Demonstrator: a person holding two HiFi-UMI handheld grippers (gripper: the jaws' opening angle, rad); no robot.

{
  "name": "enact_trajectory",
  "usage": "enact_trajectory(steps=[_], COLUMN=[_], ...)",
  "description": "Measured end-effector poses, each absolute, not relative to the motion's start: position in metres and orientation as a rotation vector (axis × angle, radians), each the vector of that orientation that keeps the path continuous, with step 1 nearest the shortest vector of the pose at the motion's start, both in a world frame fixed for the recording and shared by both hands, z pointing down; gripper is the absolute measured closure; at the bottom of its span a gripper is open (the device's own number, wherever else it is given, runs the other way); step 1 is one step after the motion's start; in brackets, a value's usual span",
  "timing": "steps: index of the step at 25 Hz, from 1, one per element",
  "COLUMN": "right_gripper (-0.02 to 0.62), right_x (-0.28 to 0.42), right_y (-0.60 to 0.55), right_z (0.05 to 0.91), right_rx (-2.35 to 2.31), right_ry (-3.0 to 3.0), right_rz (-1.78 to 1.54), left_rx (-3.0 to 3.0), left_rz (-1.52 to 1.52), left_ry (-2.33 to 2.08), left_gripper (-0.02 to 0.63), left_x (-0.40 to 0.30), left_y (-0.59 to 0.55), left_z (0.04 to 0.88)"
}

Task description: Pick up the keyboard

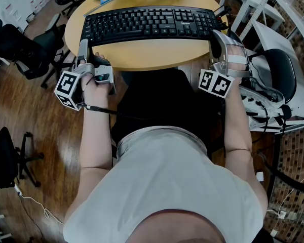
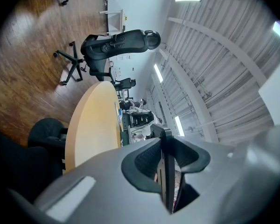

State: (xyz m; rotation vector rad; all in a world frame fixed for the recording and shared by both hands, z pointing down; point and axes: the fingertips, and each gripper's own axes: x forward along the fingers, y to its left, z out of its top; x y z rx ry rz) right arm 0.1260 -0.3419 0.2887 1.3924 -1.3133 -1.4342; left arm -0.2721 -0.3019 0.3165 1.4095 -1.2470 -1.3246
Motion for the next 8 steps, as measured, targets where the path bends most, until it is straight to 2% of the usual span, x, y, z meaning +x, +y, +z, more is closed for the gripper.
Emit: enact_trajectory(steps=[8], right_gripper=[0.520], right_x=[0.1266], right_y=[-0.3417], right_z=[0.2922], right_rx=[1.388], right_ry=[-1.322], right_rz=[-1.429], left_rx=[1.409], left_rz=[-1.325], left_ry=[-1.256], left_gripper=[0.193], left_x=[-0.2717], left_y=[-0.2999], left_z=[0.3180])
